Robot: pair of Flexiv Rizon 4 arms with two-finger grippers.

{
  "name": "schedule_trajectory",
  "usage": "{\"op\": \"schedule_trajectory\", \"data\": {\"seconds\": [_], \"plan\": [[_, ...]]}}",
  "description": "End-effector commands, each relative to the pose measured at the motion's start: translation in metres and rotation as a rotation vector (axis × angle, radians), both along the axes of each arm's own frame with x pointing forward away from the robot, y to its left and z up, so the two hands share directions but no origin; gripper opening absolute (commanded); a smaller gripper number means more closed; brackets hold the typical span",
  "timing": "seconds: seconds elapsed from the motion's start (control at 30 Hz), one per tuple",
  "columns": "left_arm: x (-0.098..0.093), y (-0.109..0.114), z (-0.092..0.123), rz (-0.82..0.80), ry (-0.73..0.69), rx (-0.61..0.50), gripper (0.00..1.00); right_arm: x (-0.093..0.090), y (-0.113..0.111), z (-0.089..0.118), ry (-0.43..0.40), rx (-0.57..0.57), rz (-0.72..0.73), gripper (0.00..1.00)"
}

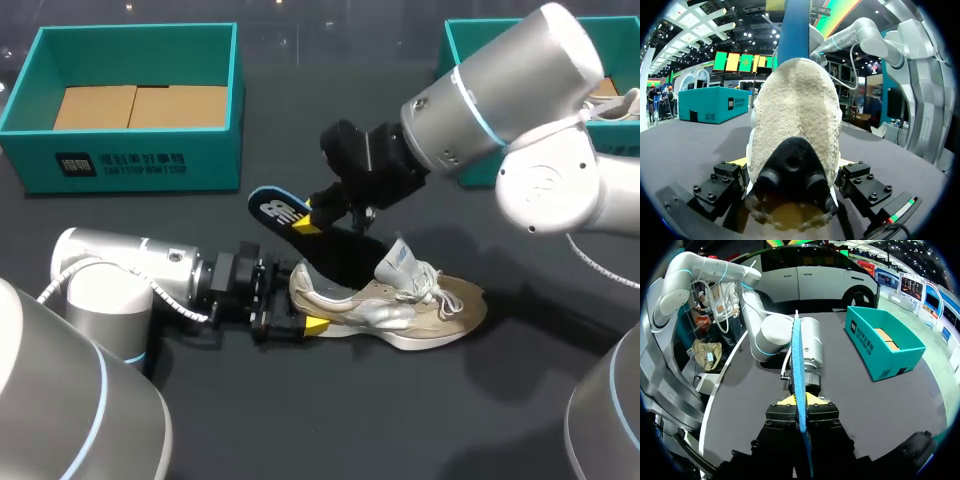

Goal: Take the shoe out of the shoebox, open the shoe tongue, remove and reinsert the insole, then place the shoe into the shoebox

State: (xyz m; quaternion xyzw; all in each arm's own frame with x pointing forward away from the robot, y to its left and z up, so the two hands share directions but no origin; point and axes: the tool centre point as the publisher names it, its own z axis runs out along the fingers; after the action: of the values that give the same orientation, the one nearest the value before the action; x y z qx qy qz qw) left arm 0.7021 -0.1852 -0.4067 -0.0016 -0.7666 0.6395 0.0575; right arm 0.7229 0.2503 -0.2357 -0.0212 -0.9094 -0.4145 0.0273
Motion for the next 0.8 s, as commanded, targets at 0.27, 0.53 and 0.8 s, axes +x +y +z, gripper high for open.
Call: {"op": "schedule_trajectory", "data": {"seconds": [0.27,0.53,0.8], "plan": [[0.0,-0.001,-0.001,0.001,0.0,0.0,0.0,-0.007,-0.022,0.048,-0.102,0.183,0.046,0.0],[0.0,-0.001,-0.001,0.001,0.0,0.0,0.0,-0.007,-0.022,0.048,-0.102,0.183,0.046,0.0],[0.0,-0.001,-0.001,0.001,0.0,0.0,0.0,-0.023,-0.044,0.107,-0.133,0.272,-0.016,0.0]]}}
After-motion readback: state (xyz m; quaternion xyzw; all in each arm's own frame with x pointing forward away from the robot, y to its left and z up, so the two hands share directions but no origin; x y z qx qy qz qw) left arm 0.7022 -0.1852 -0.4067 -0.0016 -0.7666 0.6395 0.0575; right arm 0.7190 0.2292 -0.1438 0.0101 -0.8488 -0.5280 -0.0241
